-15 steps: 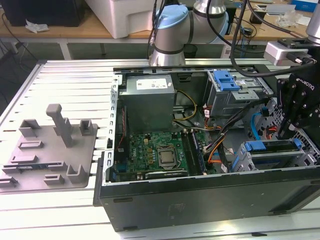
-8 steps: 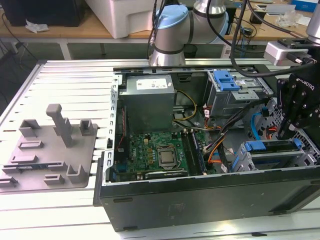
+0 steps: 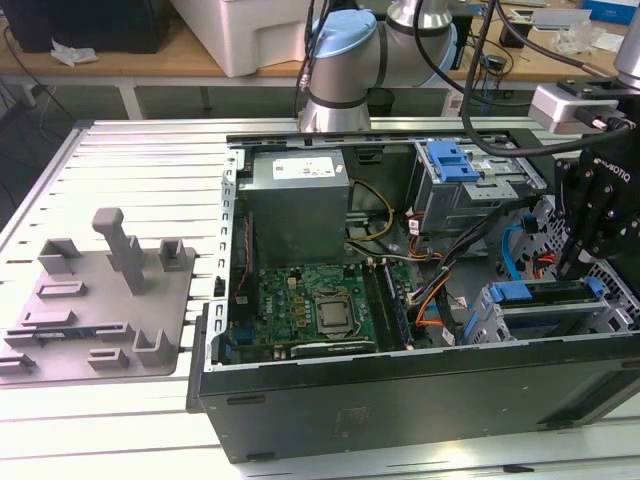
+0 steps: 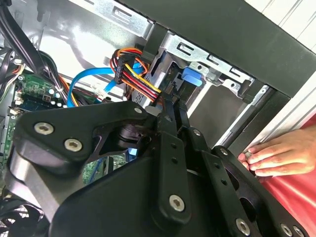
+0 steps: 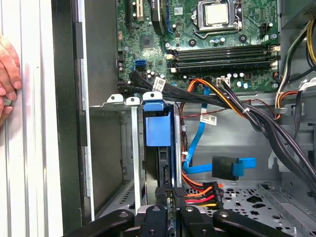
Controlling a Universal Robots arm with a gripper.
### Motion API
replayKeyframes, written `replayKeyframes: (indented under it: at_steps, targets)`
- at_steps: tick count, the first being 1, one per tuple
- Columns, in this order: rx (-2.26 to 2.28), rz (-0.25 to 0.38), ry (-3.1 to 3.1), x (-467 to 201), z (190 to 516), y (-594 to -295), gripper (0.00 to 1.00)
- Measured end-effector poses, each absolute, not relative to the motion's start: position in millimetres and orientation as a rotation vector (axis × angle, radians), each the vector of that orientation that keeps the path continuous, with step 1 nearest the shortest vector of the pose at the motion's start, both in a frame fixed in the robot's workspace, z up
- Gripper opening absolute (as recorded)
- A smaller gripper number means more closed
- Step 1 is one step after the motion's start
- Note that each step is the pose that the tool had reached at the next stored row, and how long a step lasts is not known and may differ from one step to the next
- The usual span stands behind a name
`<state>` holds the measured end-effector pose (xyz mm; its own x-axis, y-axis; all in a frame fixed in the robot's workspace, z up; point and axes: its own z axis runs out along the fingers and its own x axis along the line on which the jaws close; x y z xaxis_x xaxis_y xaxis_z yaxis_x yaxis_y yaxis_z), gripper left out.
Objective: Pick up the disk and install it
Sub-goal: 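Insert the first disk wire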
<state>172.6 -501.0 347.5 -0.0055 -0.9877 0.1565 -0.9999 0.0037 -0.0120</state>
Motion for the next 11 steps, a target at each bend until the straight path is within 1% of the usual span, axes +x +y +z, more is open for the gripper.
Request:
replayKeyframes:
  at_steps: [11]
  targets:
    - [2.143, 0.175, -2.153, 172.6, 347.3, -502.2, 0.16]
